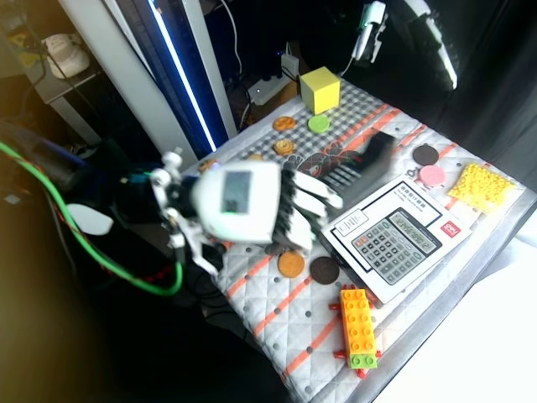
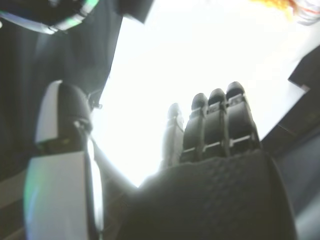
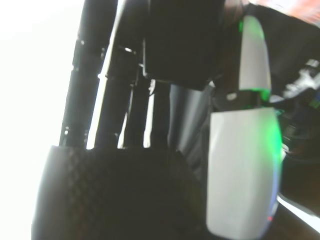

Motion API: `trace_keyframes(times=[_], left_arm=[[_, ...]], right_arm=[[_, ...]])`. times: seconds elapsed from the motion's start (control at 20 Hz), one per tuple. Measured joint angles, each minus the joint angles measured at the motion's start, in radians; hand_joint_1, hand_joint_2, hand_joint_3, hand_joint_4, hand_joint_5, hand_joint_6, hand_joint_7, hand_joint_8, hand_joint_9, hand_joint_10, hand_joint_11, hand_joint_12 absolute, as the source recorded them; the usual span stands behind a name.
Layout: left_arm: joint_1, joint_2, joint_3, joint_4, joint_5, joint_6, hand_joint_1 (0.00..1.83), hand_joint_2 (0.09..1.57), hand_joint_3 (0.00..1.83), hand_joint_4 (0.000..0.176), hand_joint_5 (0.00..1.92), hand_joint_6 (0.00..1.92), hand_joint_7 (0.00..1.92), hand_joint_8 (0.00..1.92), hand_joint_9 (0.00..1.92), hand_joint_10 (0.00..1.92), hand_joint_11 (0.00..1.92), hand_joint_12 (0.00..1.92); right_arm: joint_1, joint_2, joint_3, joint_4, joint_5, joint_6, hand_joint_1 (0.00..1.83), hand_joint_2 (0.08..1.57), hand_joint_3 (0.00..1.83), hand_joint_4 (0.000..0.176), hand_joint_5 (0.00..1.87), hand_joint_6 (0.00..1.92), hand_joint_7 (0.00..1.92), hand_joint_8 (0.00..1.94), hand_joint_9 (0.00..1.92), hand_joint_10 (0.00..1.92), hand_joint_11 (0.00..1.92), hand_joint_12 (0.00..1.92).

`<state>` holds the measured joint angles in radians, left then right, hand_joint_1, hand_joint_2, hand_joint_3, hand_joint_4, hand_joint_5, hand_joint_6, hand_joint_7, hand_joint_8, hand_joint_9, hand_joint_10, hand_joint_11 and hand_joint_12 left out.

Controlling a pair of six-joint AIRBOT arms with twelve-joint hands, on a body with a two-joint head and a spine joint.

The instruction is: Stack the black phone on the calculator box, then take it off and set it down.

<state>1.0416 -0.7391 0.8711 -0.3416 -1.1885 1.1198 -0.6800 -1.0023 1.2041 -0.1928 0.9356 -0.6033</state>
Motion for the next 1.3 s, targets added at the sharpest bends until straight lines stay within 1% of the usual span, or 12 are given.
trace_keyframes(times=[0.2, 0.4, 0.45, 0.55, 0.6, 0.65, 0.75, 0.85, 1.0, 1.15, 1.2, 1.3], left_arm=[[0.005, 0.004, 0.000, -0.010, -0.015, 0.000, 0.91, 0.94, 0.00, 0.154, 0.13, 0.01, 0.12, 0.01, 0.02, 0.00, 0.00, 0.00], [0.010, 0.004, 0.000, -0.007, -0.016, 0.000, 0.92, 0.95, 0.00, 0.146, 0.14, 0.01, 0.12, 0.00, 0.02, 0.00, 0.00, 0.00], [0.010, 0.004, 0.000, -0.007, -0.016, 0.000, 0.91, 0.94, 0.00, 0.143, 0.14, 0.01, 0.12, 0.01, 0.02, 0.00, 0.00, 0.00], [0.010, 0.004, 0.000, -0.010, -0.015, 0.000, 0.90, 0.95, 0.00, 0.146, 0.13, 0.00, 0.11, 0.00, 0.01, 0.00, 0.00, 0.00], [0.010, 0.004, 0.000, -0.010, -0.016, 0.000, 0.88, 0.95, 0.00, 0.140, 0.12, 0.00, 0.11, 0.00, 0.02, 0.00, 0.00, 0.00], [0.010, 0.004, 0.000, -0.009, -0.015, 0.000, 0.87, 0.95, 0.00, 0.137, 0.11, 0.00, 0.11, 0.00, 0.02, 0.00, 0.00, 0.00], [0.010, 0.004, 0.000, -0.008, -0.016, 0.000, 0.87, 0.96, 0.00, 0.145, 0.11, 0.00, 0.10, 0.00, 0.02, 0.00, 0.00, 0.00], [0.010, 0.004, 0.000, -0.010, -0.016, 0.000, 0.87, 0.96, 0.00, 0.147, 0.11, 0.00, 0.10, 0.00, 0.02, 0.00, 0.00, 0.00], [0.010, 0.004, 0.000, -0.010, -0.018, 0.000, 0.87, 0.96, 0.00, 0.149, 0.10, 0.00, 0.09, 0.00, 0.00, 0.00, 0.00, 0.00], [0.011, 0.004, 0.000, -0.009, -0.030, -0.030, 0.81, 0.93, 0.00, 0.109, 0.09, 0.00, 0.04, 0.00, 0.00, 0.00, 0.00, 0.00], [0.011, 0.004, 0.000, -0.001, -0.051, -0.061, 0.80, 0.96, 0.01, 0.072, 0.04, 0.00, 0.05, 0.01, 0.00, 0.00, 0.00, 0.00], [0.020, 0.004, 0.005, 0.016, -0.107, -0.109, 0.75, 0.95, 0.00, 0.080, 0.06, 0.00, 0.12, 0.00, 0.08, 0.01, 0.04, 0.04]], right_arm=[[-0.069, 0.047, -0.054, 0.016, 0.078, -0.002, 1.29, 1.03, 0.00, 0.000, 1.12, 0.58, 1.29, 0.61, 1.49, 0.01, 1.06, 0.85], [-0.153, 0.058, -0.072, 0.019, 0.114, 0.004, 1.27, 1.07, 0.00, 0.000, 1.01, 0.81, 1.20, 0.75, 1.45, 0.01, 0.99, 0.93], [-0.172, 0.059, -0.072, 0.035, 0.116, 0.011, 1.38, 1.02, 0.00, 0.000, 1.27, 0.20, 1.39, 0.19, 1.23, 0.68, 0.95, 0.93], [-0.193, 0.059, -0.072, 0.063, 0.116, 0.011, 1.39, 1.04, 0.00, 0.000, 1.10, 0.53, 1.24, 0.51, 1.11, 0.98, 0.83, 0.99], [-0.199, 0.060, -0.071, 0.069, 0.112, 0.012, 1.20, 1.10, 0.00, 0.000, 0.64, 0.35, 0.77, 0.31, 0.78, 0.56, 0.54, 1.01], [-0.205, 0.060, -0.071, 0.067, 0.107, 0.012, 1.15, 1.08, 0.00, 0.002, 0.55, 0.10, 0.61, 0.09, 0.66, 0.21, 0.37, 0.97], [-0.211, 0.058, -0.066, 0.058, 0.079, 0.008, 0.86, 1.03, 0.00, 0.109, 0.31, 0.00, 0.27, 0.00, 0.32, 0.01, 0.14, 0.70], [-0.218, 0.056, -0.064, 0.071, 0.067, 0.008, 0.73, 1.01, 0.00, 0.159, 0.17, 0.00, 0.11, 0.00, 0.13, 0.00, 0.00, 0.41], [-0.222, 0.057, -0.066, 0.072, 0.063, 0.008, 0.68, 0.97, 0.00, 0.174, 0.05, 0.00, 0.02, 0.00, 0.01, 0.00, 0.00, 0.03], [-0.241, 0.073, -0.087, 0.102, 0.108, 0.009, 0.62, 0.93, 0.00, 0.176, 0.00, 0.00, 0.00, 0.00, 0.00, 0.00, 0.00, 0.00], [-0.262, 0.085, -0.099, 0.129, 0.159, 0.007, 0.63, 0.95, 0.00, 0.171, 0.00, 0.00, 0.00, 0.00, 0.01, 0.00, 0.00, 0.00], [-0.310, 0.106, -0.122, 0.184, 0.257, 0.008, 0.64, 0.98, 0.01, 0.175, 0.00, 0.00, 0.05, 0.02, 0.06, 0.02, 0.03, 0.02]])
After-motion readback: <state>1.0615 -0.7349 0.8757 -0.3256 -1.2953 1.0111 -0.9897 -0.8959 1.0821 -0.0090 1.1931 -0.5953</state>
